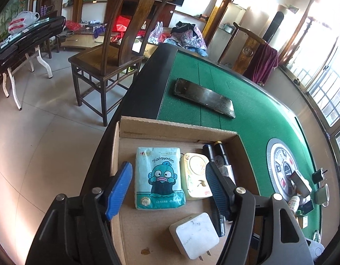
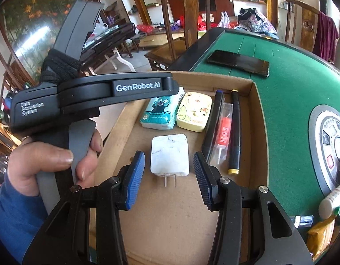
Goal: Organize objects
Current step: 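Carry the tissue pack and white charger into the cardboard tray and release them, then grasp the black purple-capped marker with the left gripper while the right reaches the yellow envelope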
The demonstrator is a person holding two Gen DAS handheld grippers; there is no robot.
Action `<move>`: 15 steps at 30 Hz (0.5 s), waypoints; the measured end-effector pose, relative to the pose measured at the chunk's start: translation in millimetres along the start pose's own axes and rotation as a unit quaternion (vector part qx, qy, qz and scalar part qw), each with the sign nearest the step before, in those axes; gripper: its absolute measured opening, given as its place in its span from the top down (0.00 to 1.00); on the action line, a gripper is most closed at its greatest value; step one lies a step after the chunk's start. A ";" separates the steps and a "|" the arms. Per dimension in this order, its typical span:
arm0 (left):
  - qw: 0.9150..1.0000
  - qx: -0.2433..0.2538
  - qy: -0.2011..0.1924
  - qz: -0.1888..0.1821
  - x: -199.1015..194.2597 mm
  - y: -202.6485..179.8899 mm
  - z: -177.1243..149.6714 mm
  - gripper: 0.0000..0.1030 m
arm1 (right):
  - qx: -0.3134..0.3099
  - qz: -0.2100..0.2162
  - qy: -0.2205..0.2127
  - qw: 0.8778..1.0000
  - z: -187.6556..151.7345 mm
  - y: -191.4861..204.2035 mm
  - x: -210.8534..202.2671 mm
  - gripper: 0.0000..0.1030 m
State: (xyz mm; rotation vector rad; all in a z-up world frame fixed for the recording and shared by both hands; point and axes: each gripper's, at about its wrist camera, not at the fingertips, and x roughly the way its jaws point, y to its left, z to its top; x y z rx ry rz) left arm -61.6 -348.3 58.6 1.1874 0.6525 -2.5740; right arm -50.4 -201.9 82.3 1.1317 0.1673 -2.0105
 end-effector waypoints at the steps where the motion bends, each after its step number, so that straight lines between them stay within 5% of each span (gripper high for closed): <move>1: 1.000 0.000 -0.002 -0.002 -2.1 -1.3 -0.9 0.33 | 0.005 0.006 -0.003 1.000 -1.5 -1.4 -3.4 0.55; 15: 0.998 0.026 -0.022 -0.045 -39.4 -38.3 -38.7 0.33 | 0.037 0.055 -0.023 0.997 -39.0 -42.7 -57.4 0.55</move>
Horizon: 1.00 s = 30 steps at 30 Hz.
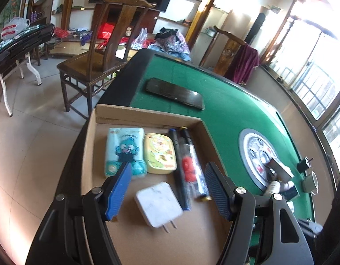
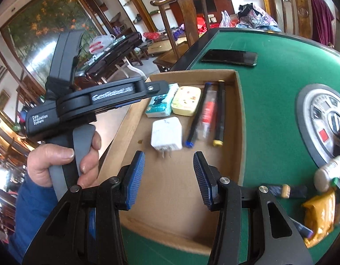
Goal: Organize objects
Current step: 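Grasp the black purple-capped marker with the left gripper while the right reaches the yellow envelope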
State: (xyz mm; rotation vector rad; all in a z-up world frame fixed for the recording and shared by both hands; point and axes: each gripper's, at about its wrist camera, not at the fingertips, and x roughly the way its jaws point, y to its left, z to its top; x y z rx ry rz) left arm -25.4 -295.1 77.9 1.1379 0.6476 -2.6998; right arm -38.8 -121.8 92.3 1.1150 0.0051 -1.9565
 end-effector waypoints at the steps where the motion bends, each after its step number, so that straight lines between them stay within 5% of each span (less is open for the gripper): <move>1: 1.000 0.005 0.000 -0.003 -3.2 -6.7 -4.2 0.33 | 0.002 -0.003 -0.006 1.000 -4.3 -8.5 -9.7 0.55; 11: 0.992 0.090 0.027 -0.083 -13.8 -97.7 -72.0 0.33 | 0.071 -0.031 -0.043 0.996 -53.1 -114.3 -84.3 0.55; 19: 0.974 0.188 0.104 -0.068 32.3 -161.8 -100.2 0.33 | 0.129 -0.015 -0.070 0.989 -93.3 -171.0 -111.1 0.55; 26: 0.979 0.163 0.117 -0.033 72.5 -177.1 -87.7 0.33 | 0.150 -0.001 -0.099 0.984 -105.7 -189.1 -120.2 0.55; 30: 0.974 0.166 0.150 -0.023 87.6 -179.9 -93.9 0.33 | 0.160 0.005 -0.108 0.981 -108.8 -195.7 -122.5 0.55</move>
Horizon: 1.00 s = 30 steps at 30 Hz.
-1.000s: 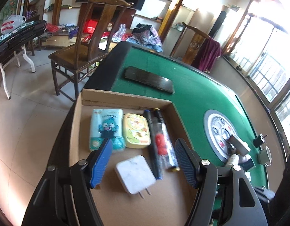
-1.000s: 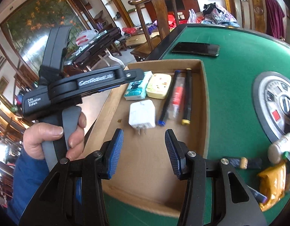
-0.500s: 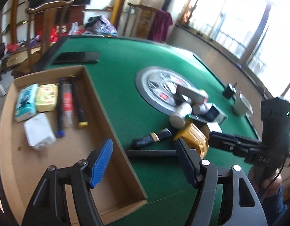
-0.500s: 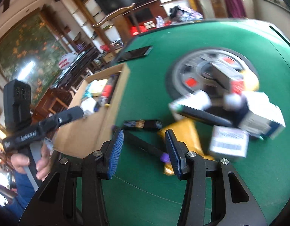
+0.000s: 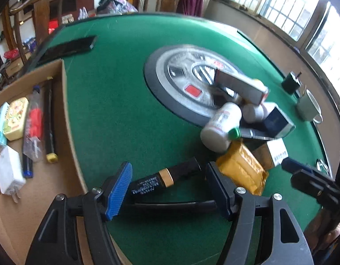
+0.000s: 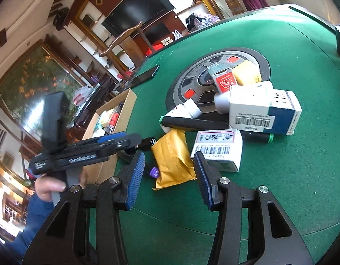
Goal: Organize objects
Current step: 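Grasp the black purple-capped marker with the left gripper while the right reaches the yellow envelope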
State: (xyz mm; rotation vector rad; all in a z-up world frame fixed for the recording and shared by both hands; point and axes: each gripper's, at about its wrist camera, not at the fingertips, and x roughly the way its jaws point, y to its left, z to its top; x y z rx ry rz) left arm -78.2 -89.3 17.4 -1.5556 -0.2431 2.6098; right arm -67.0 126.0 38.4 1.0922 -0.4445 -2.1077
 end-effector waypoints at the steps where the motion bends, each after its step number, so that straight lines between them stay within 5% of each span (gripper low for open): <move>1: 1.000 0.007 0.003 0.001 0.8 -2.7 -2.8 0.33 | 0.002 0.003 -0.002 1.000 0.3 -1.5 -1.0 0.55; 7: 0.997 0.048 0.023 -0.058 -14.2 -31.1 -39.0 0.32 | 0.009 0.012 -0.009 1.000 0.1 -5.9 -5.0 0.55; 10: 0.988 0.080 0.048 -0.123 -21.8 -53.0 -68.0 0.32 | 0.009 0.013 -0.011 1.000 -0.1 -6.2 -5.6 0.55; 15: 0.986 0.137 -0.006 -0.090 -53.3 -62.4 -97.3 0.32 | 0.014 0.012 -0.021 1.000 0.5 -9.1 -10.5 0.55; 22: 0.994 -0.017 -0.039 -0.099 -89.6 -2.8 -122.3 0.32 | 0.009 0.009 -0.024 1.000 0.3 -8.8 -11.6 0.55; 30: 0.998 -0.052 -0.022 -0.036 -73.9 -6.8 -137.3 0.33 | 0.005 0.012 -0.024 1.000 -0.1 -7.9 -11.5 0.55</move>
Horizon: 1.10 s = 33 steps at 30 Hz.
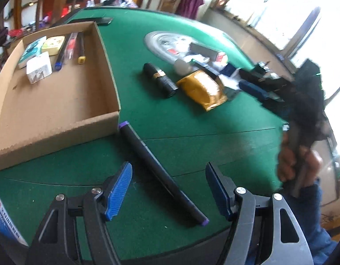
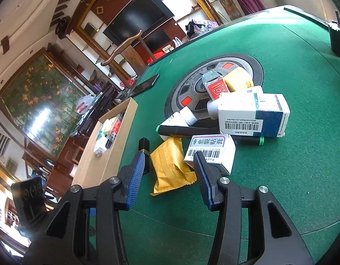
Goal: Organize objects
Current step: 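Grasp the black purple-capped marker with the left gripper while the right reaches the yellow envelope, then grasp the yellow padded envelope with the right gripper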
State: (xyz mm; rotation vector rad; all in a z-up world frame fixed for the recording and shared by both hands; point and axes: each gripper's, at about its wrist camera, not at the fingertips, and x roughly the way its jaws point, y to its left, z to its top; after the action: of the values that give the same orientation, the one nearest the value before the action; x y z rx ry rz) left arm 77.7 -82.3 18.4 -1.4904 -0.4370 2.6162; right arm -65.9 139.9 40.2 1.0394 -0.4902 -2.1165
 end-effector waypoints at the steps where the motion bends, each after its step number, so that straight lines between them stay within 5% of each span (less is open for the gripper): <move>1: 1.000 0.002 0.003 0.013 4.5 -1.8 -0.3 0.34 | -0.001 0.001 -0.002 1.000 0.1 0.2 -0.7 0.55; 3: 0.999 0.017 0.004 0.038 10.3 -8.1 -2.3 0.35 | -0.001 0.001 -0.006 1.000 0.0 0.0 -2.4 0.55; 6: 0.995 0.067 -0.005 0.071 19.2 -23.6 -3.0 0.71 | -0.001 0.002 -0.009 1.000 -0.5 -0.9 -4.1 0.55; 10: 0.990 0.122 -0.014 0.071 23.1 -42.2 -5.5 0.87 | -0.011 0.000 0.000 1.000 -0.8 3.3 -1.6 0.55; 18: 0.986 0.149 -0.026 0.075 14.7 -37.5 -11.5 0.87 | -0.066 -0.035 0.028 0.997 -4.3 20.7 13.0 0.55; 30: 0.983 0.158 -0.039 0.083 17.2 -43.5 -16.5 0.87 | -0.220 -0.174 0.109 0.954 -2.2 63.8 78.2 0.55; 33: 0.982 0.161 -0.041 0.091 19.6 -44.5 -15.0 0.87 | -0.208 -0.173 0.106 0.957 -5.4 53.1 79.7 0.55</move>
State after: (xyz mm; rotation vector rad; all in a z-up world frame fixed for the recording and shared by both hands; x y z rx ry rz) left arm 77.9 -32.5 8.1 -1.3762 0.1207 2.7241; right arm -71.8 45.0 27.0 1.1414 0.2549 -2.2338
